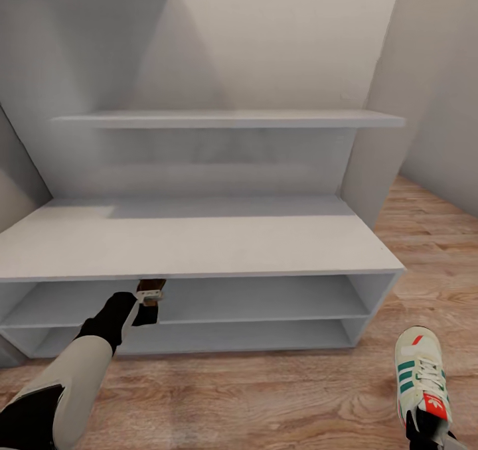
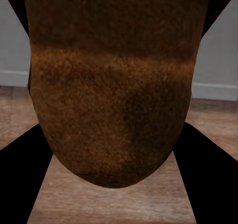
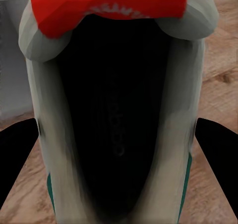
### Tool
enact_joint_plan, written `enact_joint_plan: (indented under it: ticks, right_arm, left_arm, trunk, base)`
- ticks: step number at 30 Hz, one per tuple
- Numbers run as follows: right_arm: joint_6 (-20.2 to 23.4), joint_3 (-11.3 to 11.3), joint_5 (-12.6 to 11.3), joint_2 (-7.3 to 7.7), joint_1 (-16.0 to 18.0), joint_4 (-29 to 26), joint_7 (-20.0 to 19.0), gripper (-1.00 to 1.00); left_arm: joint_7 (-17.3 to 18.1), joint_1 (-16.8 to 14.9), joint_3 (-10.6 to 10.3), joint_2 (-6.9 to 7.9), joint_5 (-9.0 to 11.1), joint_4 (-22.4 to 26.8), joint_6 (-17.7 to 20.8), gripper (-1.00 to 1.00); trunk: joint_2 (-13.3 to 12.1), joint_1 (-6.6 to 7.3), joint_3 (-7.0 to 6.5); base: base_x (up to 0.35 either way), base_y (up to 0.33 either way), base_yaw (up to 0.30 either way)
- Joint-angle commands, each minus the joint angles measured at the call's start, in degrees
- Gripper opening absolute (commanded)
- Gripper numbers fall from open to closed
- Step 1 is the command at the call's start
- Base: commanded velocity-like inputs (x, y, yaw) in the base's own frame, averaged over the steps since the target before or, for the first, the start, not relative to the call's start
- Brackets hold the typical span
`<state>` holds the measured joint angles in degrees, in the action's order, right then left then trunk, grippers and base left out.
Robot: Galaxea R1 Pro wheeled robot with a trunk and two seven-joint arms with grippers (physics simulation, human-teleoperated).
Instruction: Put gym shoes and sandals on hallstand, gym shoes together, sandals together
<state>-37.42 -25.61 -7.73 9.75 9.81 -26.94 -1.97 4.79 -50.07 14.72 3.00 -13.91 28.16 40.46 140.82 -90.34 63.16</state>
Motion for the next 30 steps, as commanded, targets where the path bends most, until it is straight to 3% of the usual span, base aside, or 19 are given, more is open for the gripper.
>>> enact_joint_plan:
  ticks: [1,7,30]
  right_arm:
    - [-0.19,0.03,-0.45,0.01,0.03,0.04,-0.22,-1.00]
    - [-0.19,0.03,-0.45,0.01,0.03,0.04,-0.22,-1.00]
    - [-0.19,0.03,-0.45,0.01,0.03,0.04,-0.22,-1.00]
  left_arm:
    - [0.49,-0.04,0.37,0.00,-0.60,-0.07,0.19,-1.00]
    - [0.49,0.03,0.40,0.00,-0.60,-0.06,0.02,-1.00]
    - [0.49,-0.10,0.45,-0.07,-0.60,-0.31,-0.55,-1.00]
  trunk:
    - [0.02,-0.01,0.05]
    - [0.02,-0.01,0.05]
    - [0.02,-0.01,0.05]
  base:
    - [0.275,0.000,0.000]
    - [0.186,0.000,0.000]
    - [0.005,0.000,0.000]
